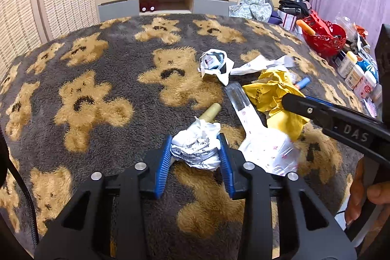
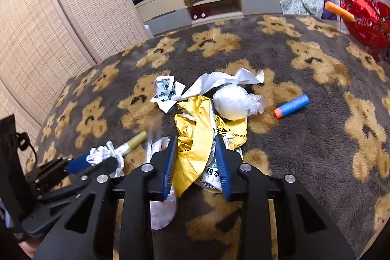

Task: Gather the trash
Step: 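Grasp the crumpled foil with the left tool while the right tool grasps the yellow snack bag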

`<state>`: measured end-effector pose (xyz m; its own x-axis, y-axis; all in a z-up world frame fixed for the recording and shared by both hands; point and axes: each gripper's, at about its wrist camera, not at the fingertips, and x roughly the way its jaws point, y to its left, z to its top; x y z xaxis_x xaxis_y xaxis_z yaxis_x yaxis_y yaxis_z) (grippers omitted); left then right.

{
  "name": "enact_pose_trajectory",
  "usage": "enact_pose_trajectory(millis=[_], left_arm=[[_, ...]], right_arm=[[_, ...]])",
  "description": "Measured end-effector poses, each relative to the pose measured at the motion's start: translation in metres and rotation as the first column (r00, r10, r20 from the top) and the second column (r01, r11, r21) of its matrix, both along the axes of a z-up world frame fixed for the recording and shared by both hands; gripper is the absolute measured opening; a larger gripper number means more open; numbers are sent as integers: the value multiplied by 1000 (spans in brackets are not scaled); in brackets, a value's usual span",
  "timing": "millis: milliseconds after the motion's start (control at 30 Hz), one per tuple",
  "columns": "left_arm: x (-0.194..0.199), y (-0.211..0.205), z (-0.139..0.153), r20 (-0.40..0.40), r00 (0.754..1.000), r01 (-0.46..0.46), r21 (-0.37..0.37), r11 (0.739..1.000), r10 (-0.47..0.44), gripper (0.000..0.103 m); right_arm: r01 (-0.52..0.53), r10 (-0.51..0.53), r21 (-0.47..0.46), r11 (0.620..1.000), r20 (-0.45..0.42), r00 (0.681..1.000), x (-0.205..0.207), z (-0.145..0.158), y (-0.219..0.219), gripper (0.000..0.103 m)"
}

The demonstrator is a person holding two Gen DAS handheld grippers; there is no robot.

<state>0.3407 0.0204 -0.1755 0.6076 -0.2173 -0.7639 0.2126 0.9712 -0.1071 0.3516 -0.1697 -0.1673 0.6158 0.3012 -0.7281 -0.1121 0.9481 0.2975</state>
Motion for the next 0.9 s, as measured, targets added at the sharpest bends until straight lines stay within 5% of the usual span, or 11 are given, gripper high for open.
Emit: enact_pose_trajectory(millis=[400,900], left_arm=[[-40,-2,67,124,992,-7,14,1000,5,31],[-165,-28,145,246,969,1,11,1000,-4,31]], right_arm=[[11,-13,18,1000,104,995,-35,64,-19,29],[74,-60,-50,996,241,969,-151,132,-55,29]])
